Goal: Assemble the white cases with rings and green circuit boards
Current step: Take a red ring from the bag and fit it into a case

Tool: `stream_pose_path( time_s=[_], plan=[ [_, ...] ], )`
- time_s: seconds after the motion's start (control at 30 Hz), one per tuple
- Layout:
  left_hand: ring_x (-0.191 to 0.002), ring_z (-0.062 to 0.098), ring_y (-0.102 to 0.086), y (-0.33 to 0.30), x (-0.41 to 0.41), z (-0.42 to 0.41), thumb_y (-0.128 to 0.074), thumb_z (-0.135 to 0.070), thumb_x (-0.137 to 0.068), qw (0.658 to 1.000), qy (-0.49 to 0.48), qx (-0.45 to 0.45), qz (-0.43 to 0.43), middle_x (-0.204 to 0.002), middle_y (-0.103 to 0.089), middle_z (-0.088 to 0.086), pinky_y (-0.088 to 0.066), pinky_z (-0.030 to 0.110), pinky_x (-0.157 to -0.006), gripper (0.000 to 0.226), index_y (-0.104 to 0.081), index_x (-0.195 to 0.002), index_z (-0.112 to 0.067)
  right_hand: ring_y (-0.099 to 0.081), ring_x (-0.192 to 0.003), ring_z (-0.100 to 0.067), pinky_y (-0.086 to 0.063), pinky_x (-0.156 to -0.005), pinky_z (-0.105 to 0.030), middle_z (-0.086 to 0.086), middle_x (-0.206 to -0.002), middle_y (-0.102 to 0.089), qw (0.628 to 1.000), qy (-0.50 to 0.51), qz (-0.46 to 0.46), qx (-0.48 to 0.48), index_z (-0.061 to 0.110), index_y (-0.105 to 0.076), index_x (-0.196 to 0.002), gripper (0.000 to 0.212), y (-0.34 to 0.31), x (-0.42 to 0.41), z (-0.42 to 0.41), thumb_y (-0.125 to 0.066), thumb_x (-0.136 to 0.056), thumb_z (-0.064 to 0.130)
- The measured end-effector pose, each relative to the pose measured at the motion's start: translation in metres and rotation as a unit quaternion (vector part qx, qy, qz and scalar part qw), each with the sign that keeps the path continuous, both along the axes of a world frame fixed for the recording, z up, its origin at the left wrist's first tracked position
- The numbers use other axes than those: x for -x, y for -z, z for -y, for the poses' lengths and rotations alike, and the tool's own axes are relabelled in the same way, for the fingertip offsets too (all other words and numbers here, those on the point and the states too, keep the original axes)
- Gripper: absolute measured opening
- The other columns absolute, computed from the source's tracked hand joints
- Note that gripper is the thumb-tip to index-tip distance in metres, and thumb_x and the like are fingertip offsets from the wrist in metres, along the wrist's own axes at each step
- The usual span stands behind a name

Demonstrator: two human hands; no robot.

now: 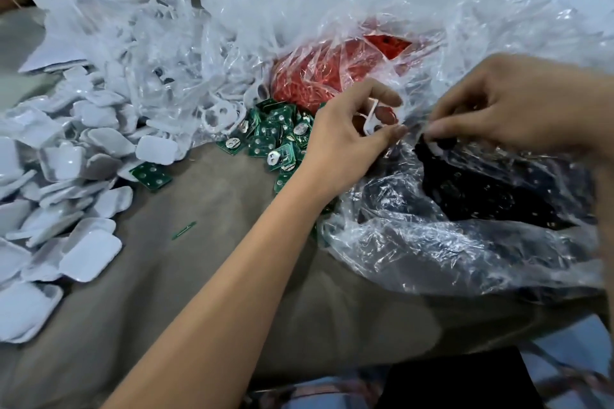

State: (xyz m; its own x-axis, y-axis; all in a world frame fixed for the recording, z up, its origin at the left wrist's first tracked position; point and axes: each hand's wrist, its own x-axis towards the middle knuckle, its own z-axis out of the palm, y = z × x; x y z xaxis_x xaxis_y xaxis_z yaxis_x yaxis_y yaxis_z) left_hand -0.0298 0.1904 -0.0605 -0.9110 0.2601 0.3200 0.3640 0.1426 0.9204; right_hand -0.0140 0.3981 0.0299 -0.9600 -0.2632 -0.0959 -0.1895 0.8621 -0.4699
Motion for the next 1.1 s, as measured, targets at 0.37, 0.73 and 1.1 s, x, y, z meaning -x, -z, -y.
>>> stream_pose_path(
  time_s=[0.37,0.73,1.1],
  plan=[
    [-0.068,0.008,-0.065,0.006,0.01,0.101,-0.074,-0.012,-0.085,0.988,-0.15,-0.014,0.026,-0.084,-0.075,-0.003,-0.048,0.023,-0.061,0.016,-0.073,-0.098,-0.022,-0.066,-0.05,-0.024,-0.054,-0.043,-0.029,-0.018,-0.07,-0.07,0.93,-0.011,-0.093,0.355,0.002,-0.072,-0.097,0.007,0.036,0.03,0.134,-0.068,-0.099,0.006],
    [-0.043,0.027,-0.058,0.007,0.017,0.138,-0.034,-0.007,-0.107,0.974,-0.142,-0.157,0.083,-0.086,-0.077,0.015,-0.035,0.017,-0.036,0.013,-0.028,-0.102,-0.016,-0.076,-0.087,-0.025,-0.063,-0.08,-0.037,-0.01,-0.095,-0.078,0.862,-0.048,-0.014,0.505,0.008,-0.075,-0.095,0.024,0.096,0.048,0.162,-0.063,-0.095,-0.012],
    [-0.057,0.006,-0.043,0.006,0.014,0.139,-0.031,-0.031,-0.101,0.988,-0.096,-0.061,0.104,-0.089,-0.055,0.007,-0.029,0.02,-0.049,0.025,-0.055,-0.104,-0.023,-0.075,-0.069,-0.024,-0.062,-0.068,-0.031,-0.006,-0.076,-0.07,0.882,-0.06,-0.059,0.463,0.011,-0.074,-0.106,0.024,0.103,0.047,0.168,-0.075,-0.089,-0.007]
  ],
)
